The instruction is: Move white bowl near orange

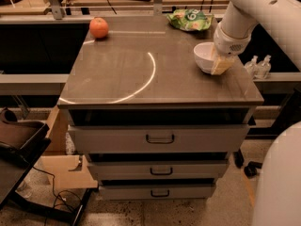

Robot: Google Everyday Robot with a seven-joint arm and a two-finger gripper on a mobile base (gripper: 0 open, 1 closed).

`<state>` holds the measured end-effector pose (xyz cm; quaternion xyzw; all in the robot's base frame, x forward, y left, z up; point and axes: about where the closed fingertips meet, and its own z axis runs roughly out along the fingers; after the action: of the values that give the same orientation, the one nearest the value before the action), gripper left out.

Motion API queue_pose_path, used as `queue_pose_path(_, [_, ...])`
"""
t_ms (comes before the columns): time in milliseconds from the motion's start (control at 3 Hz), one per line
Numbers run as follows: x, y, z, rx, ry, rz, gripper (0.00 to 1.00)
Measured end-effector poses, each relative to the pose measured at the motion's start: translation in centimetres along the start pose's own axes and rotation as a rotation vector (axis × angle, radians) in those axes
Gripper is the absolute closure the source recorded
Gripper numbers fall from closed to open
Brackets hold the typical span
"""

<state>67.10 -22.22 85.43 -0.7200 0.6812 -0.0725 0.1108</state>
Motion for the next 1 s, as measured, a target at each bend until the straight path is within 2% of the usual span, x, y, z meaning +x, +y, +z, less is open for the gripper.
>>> queue_pose_path(667, [-2.1,-3.9,-5.3,0.091,0.1,-0.125,1.0])
queue_pose_path(1000, [-5.1,-6.2,-7.2,0.153,0.096,-0.212,1.0])
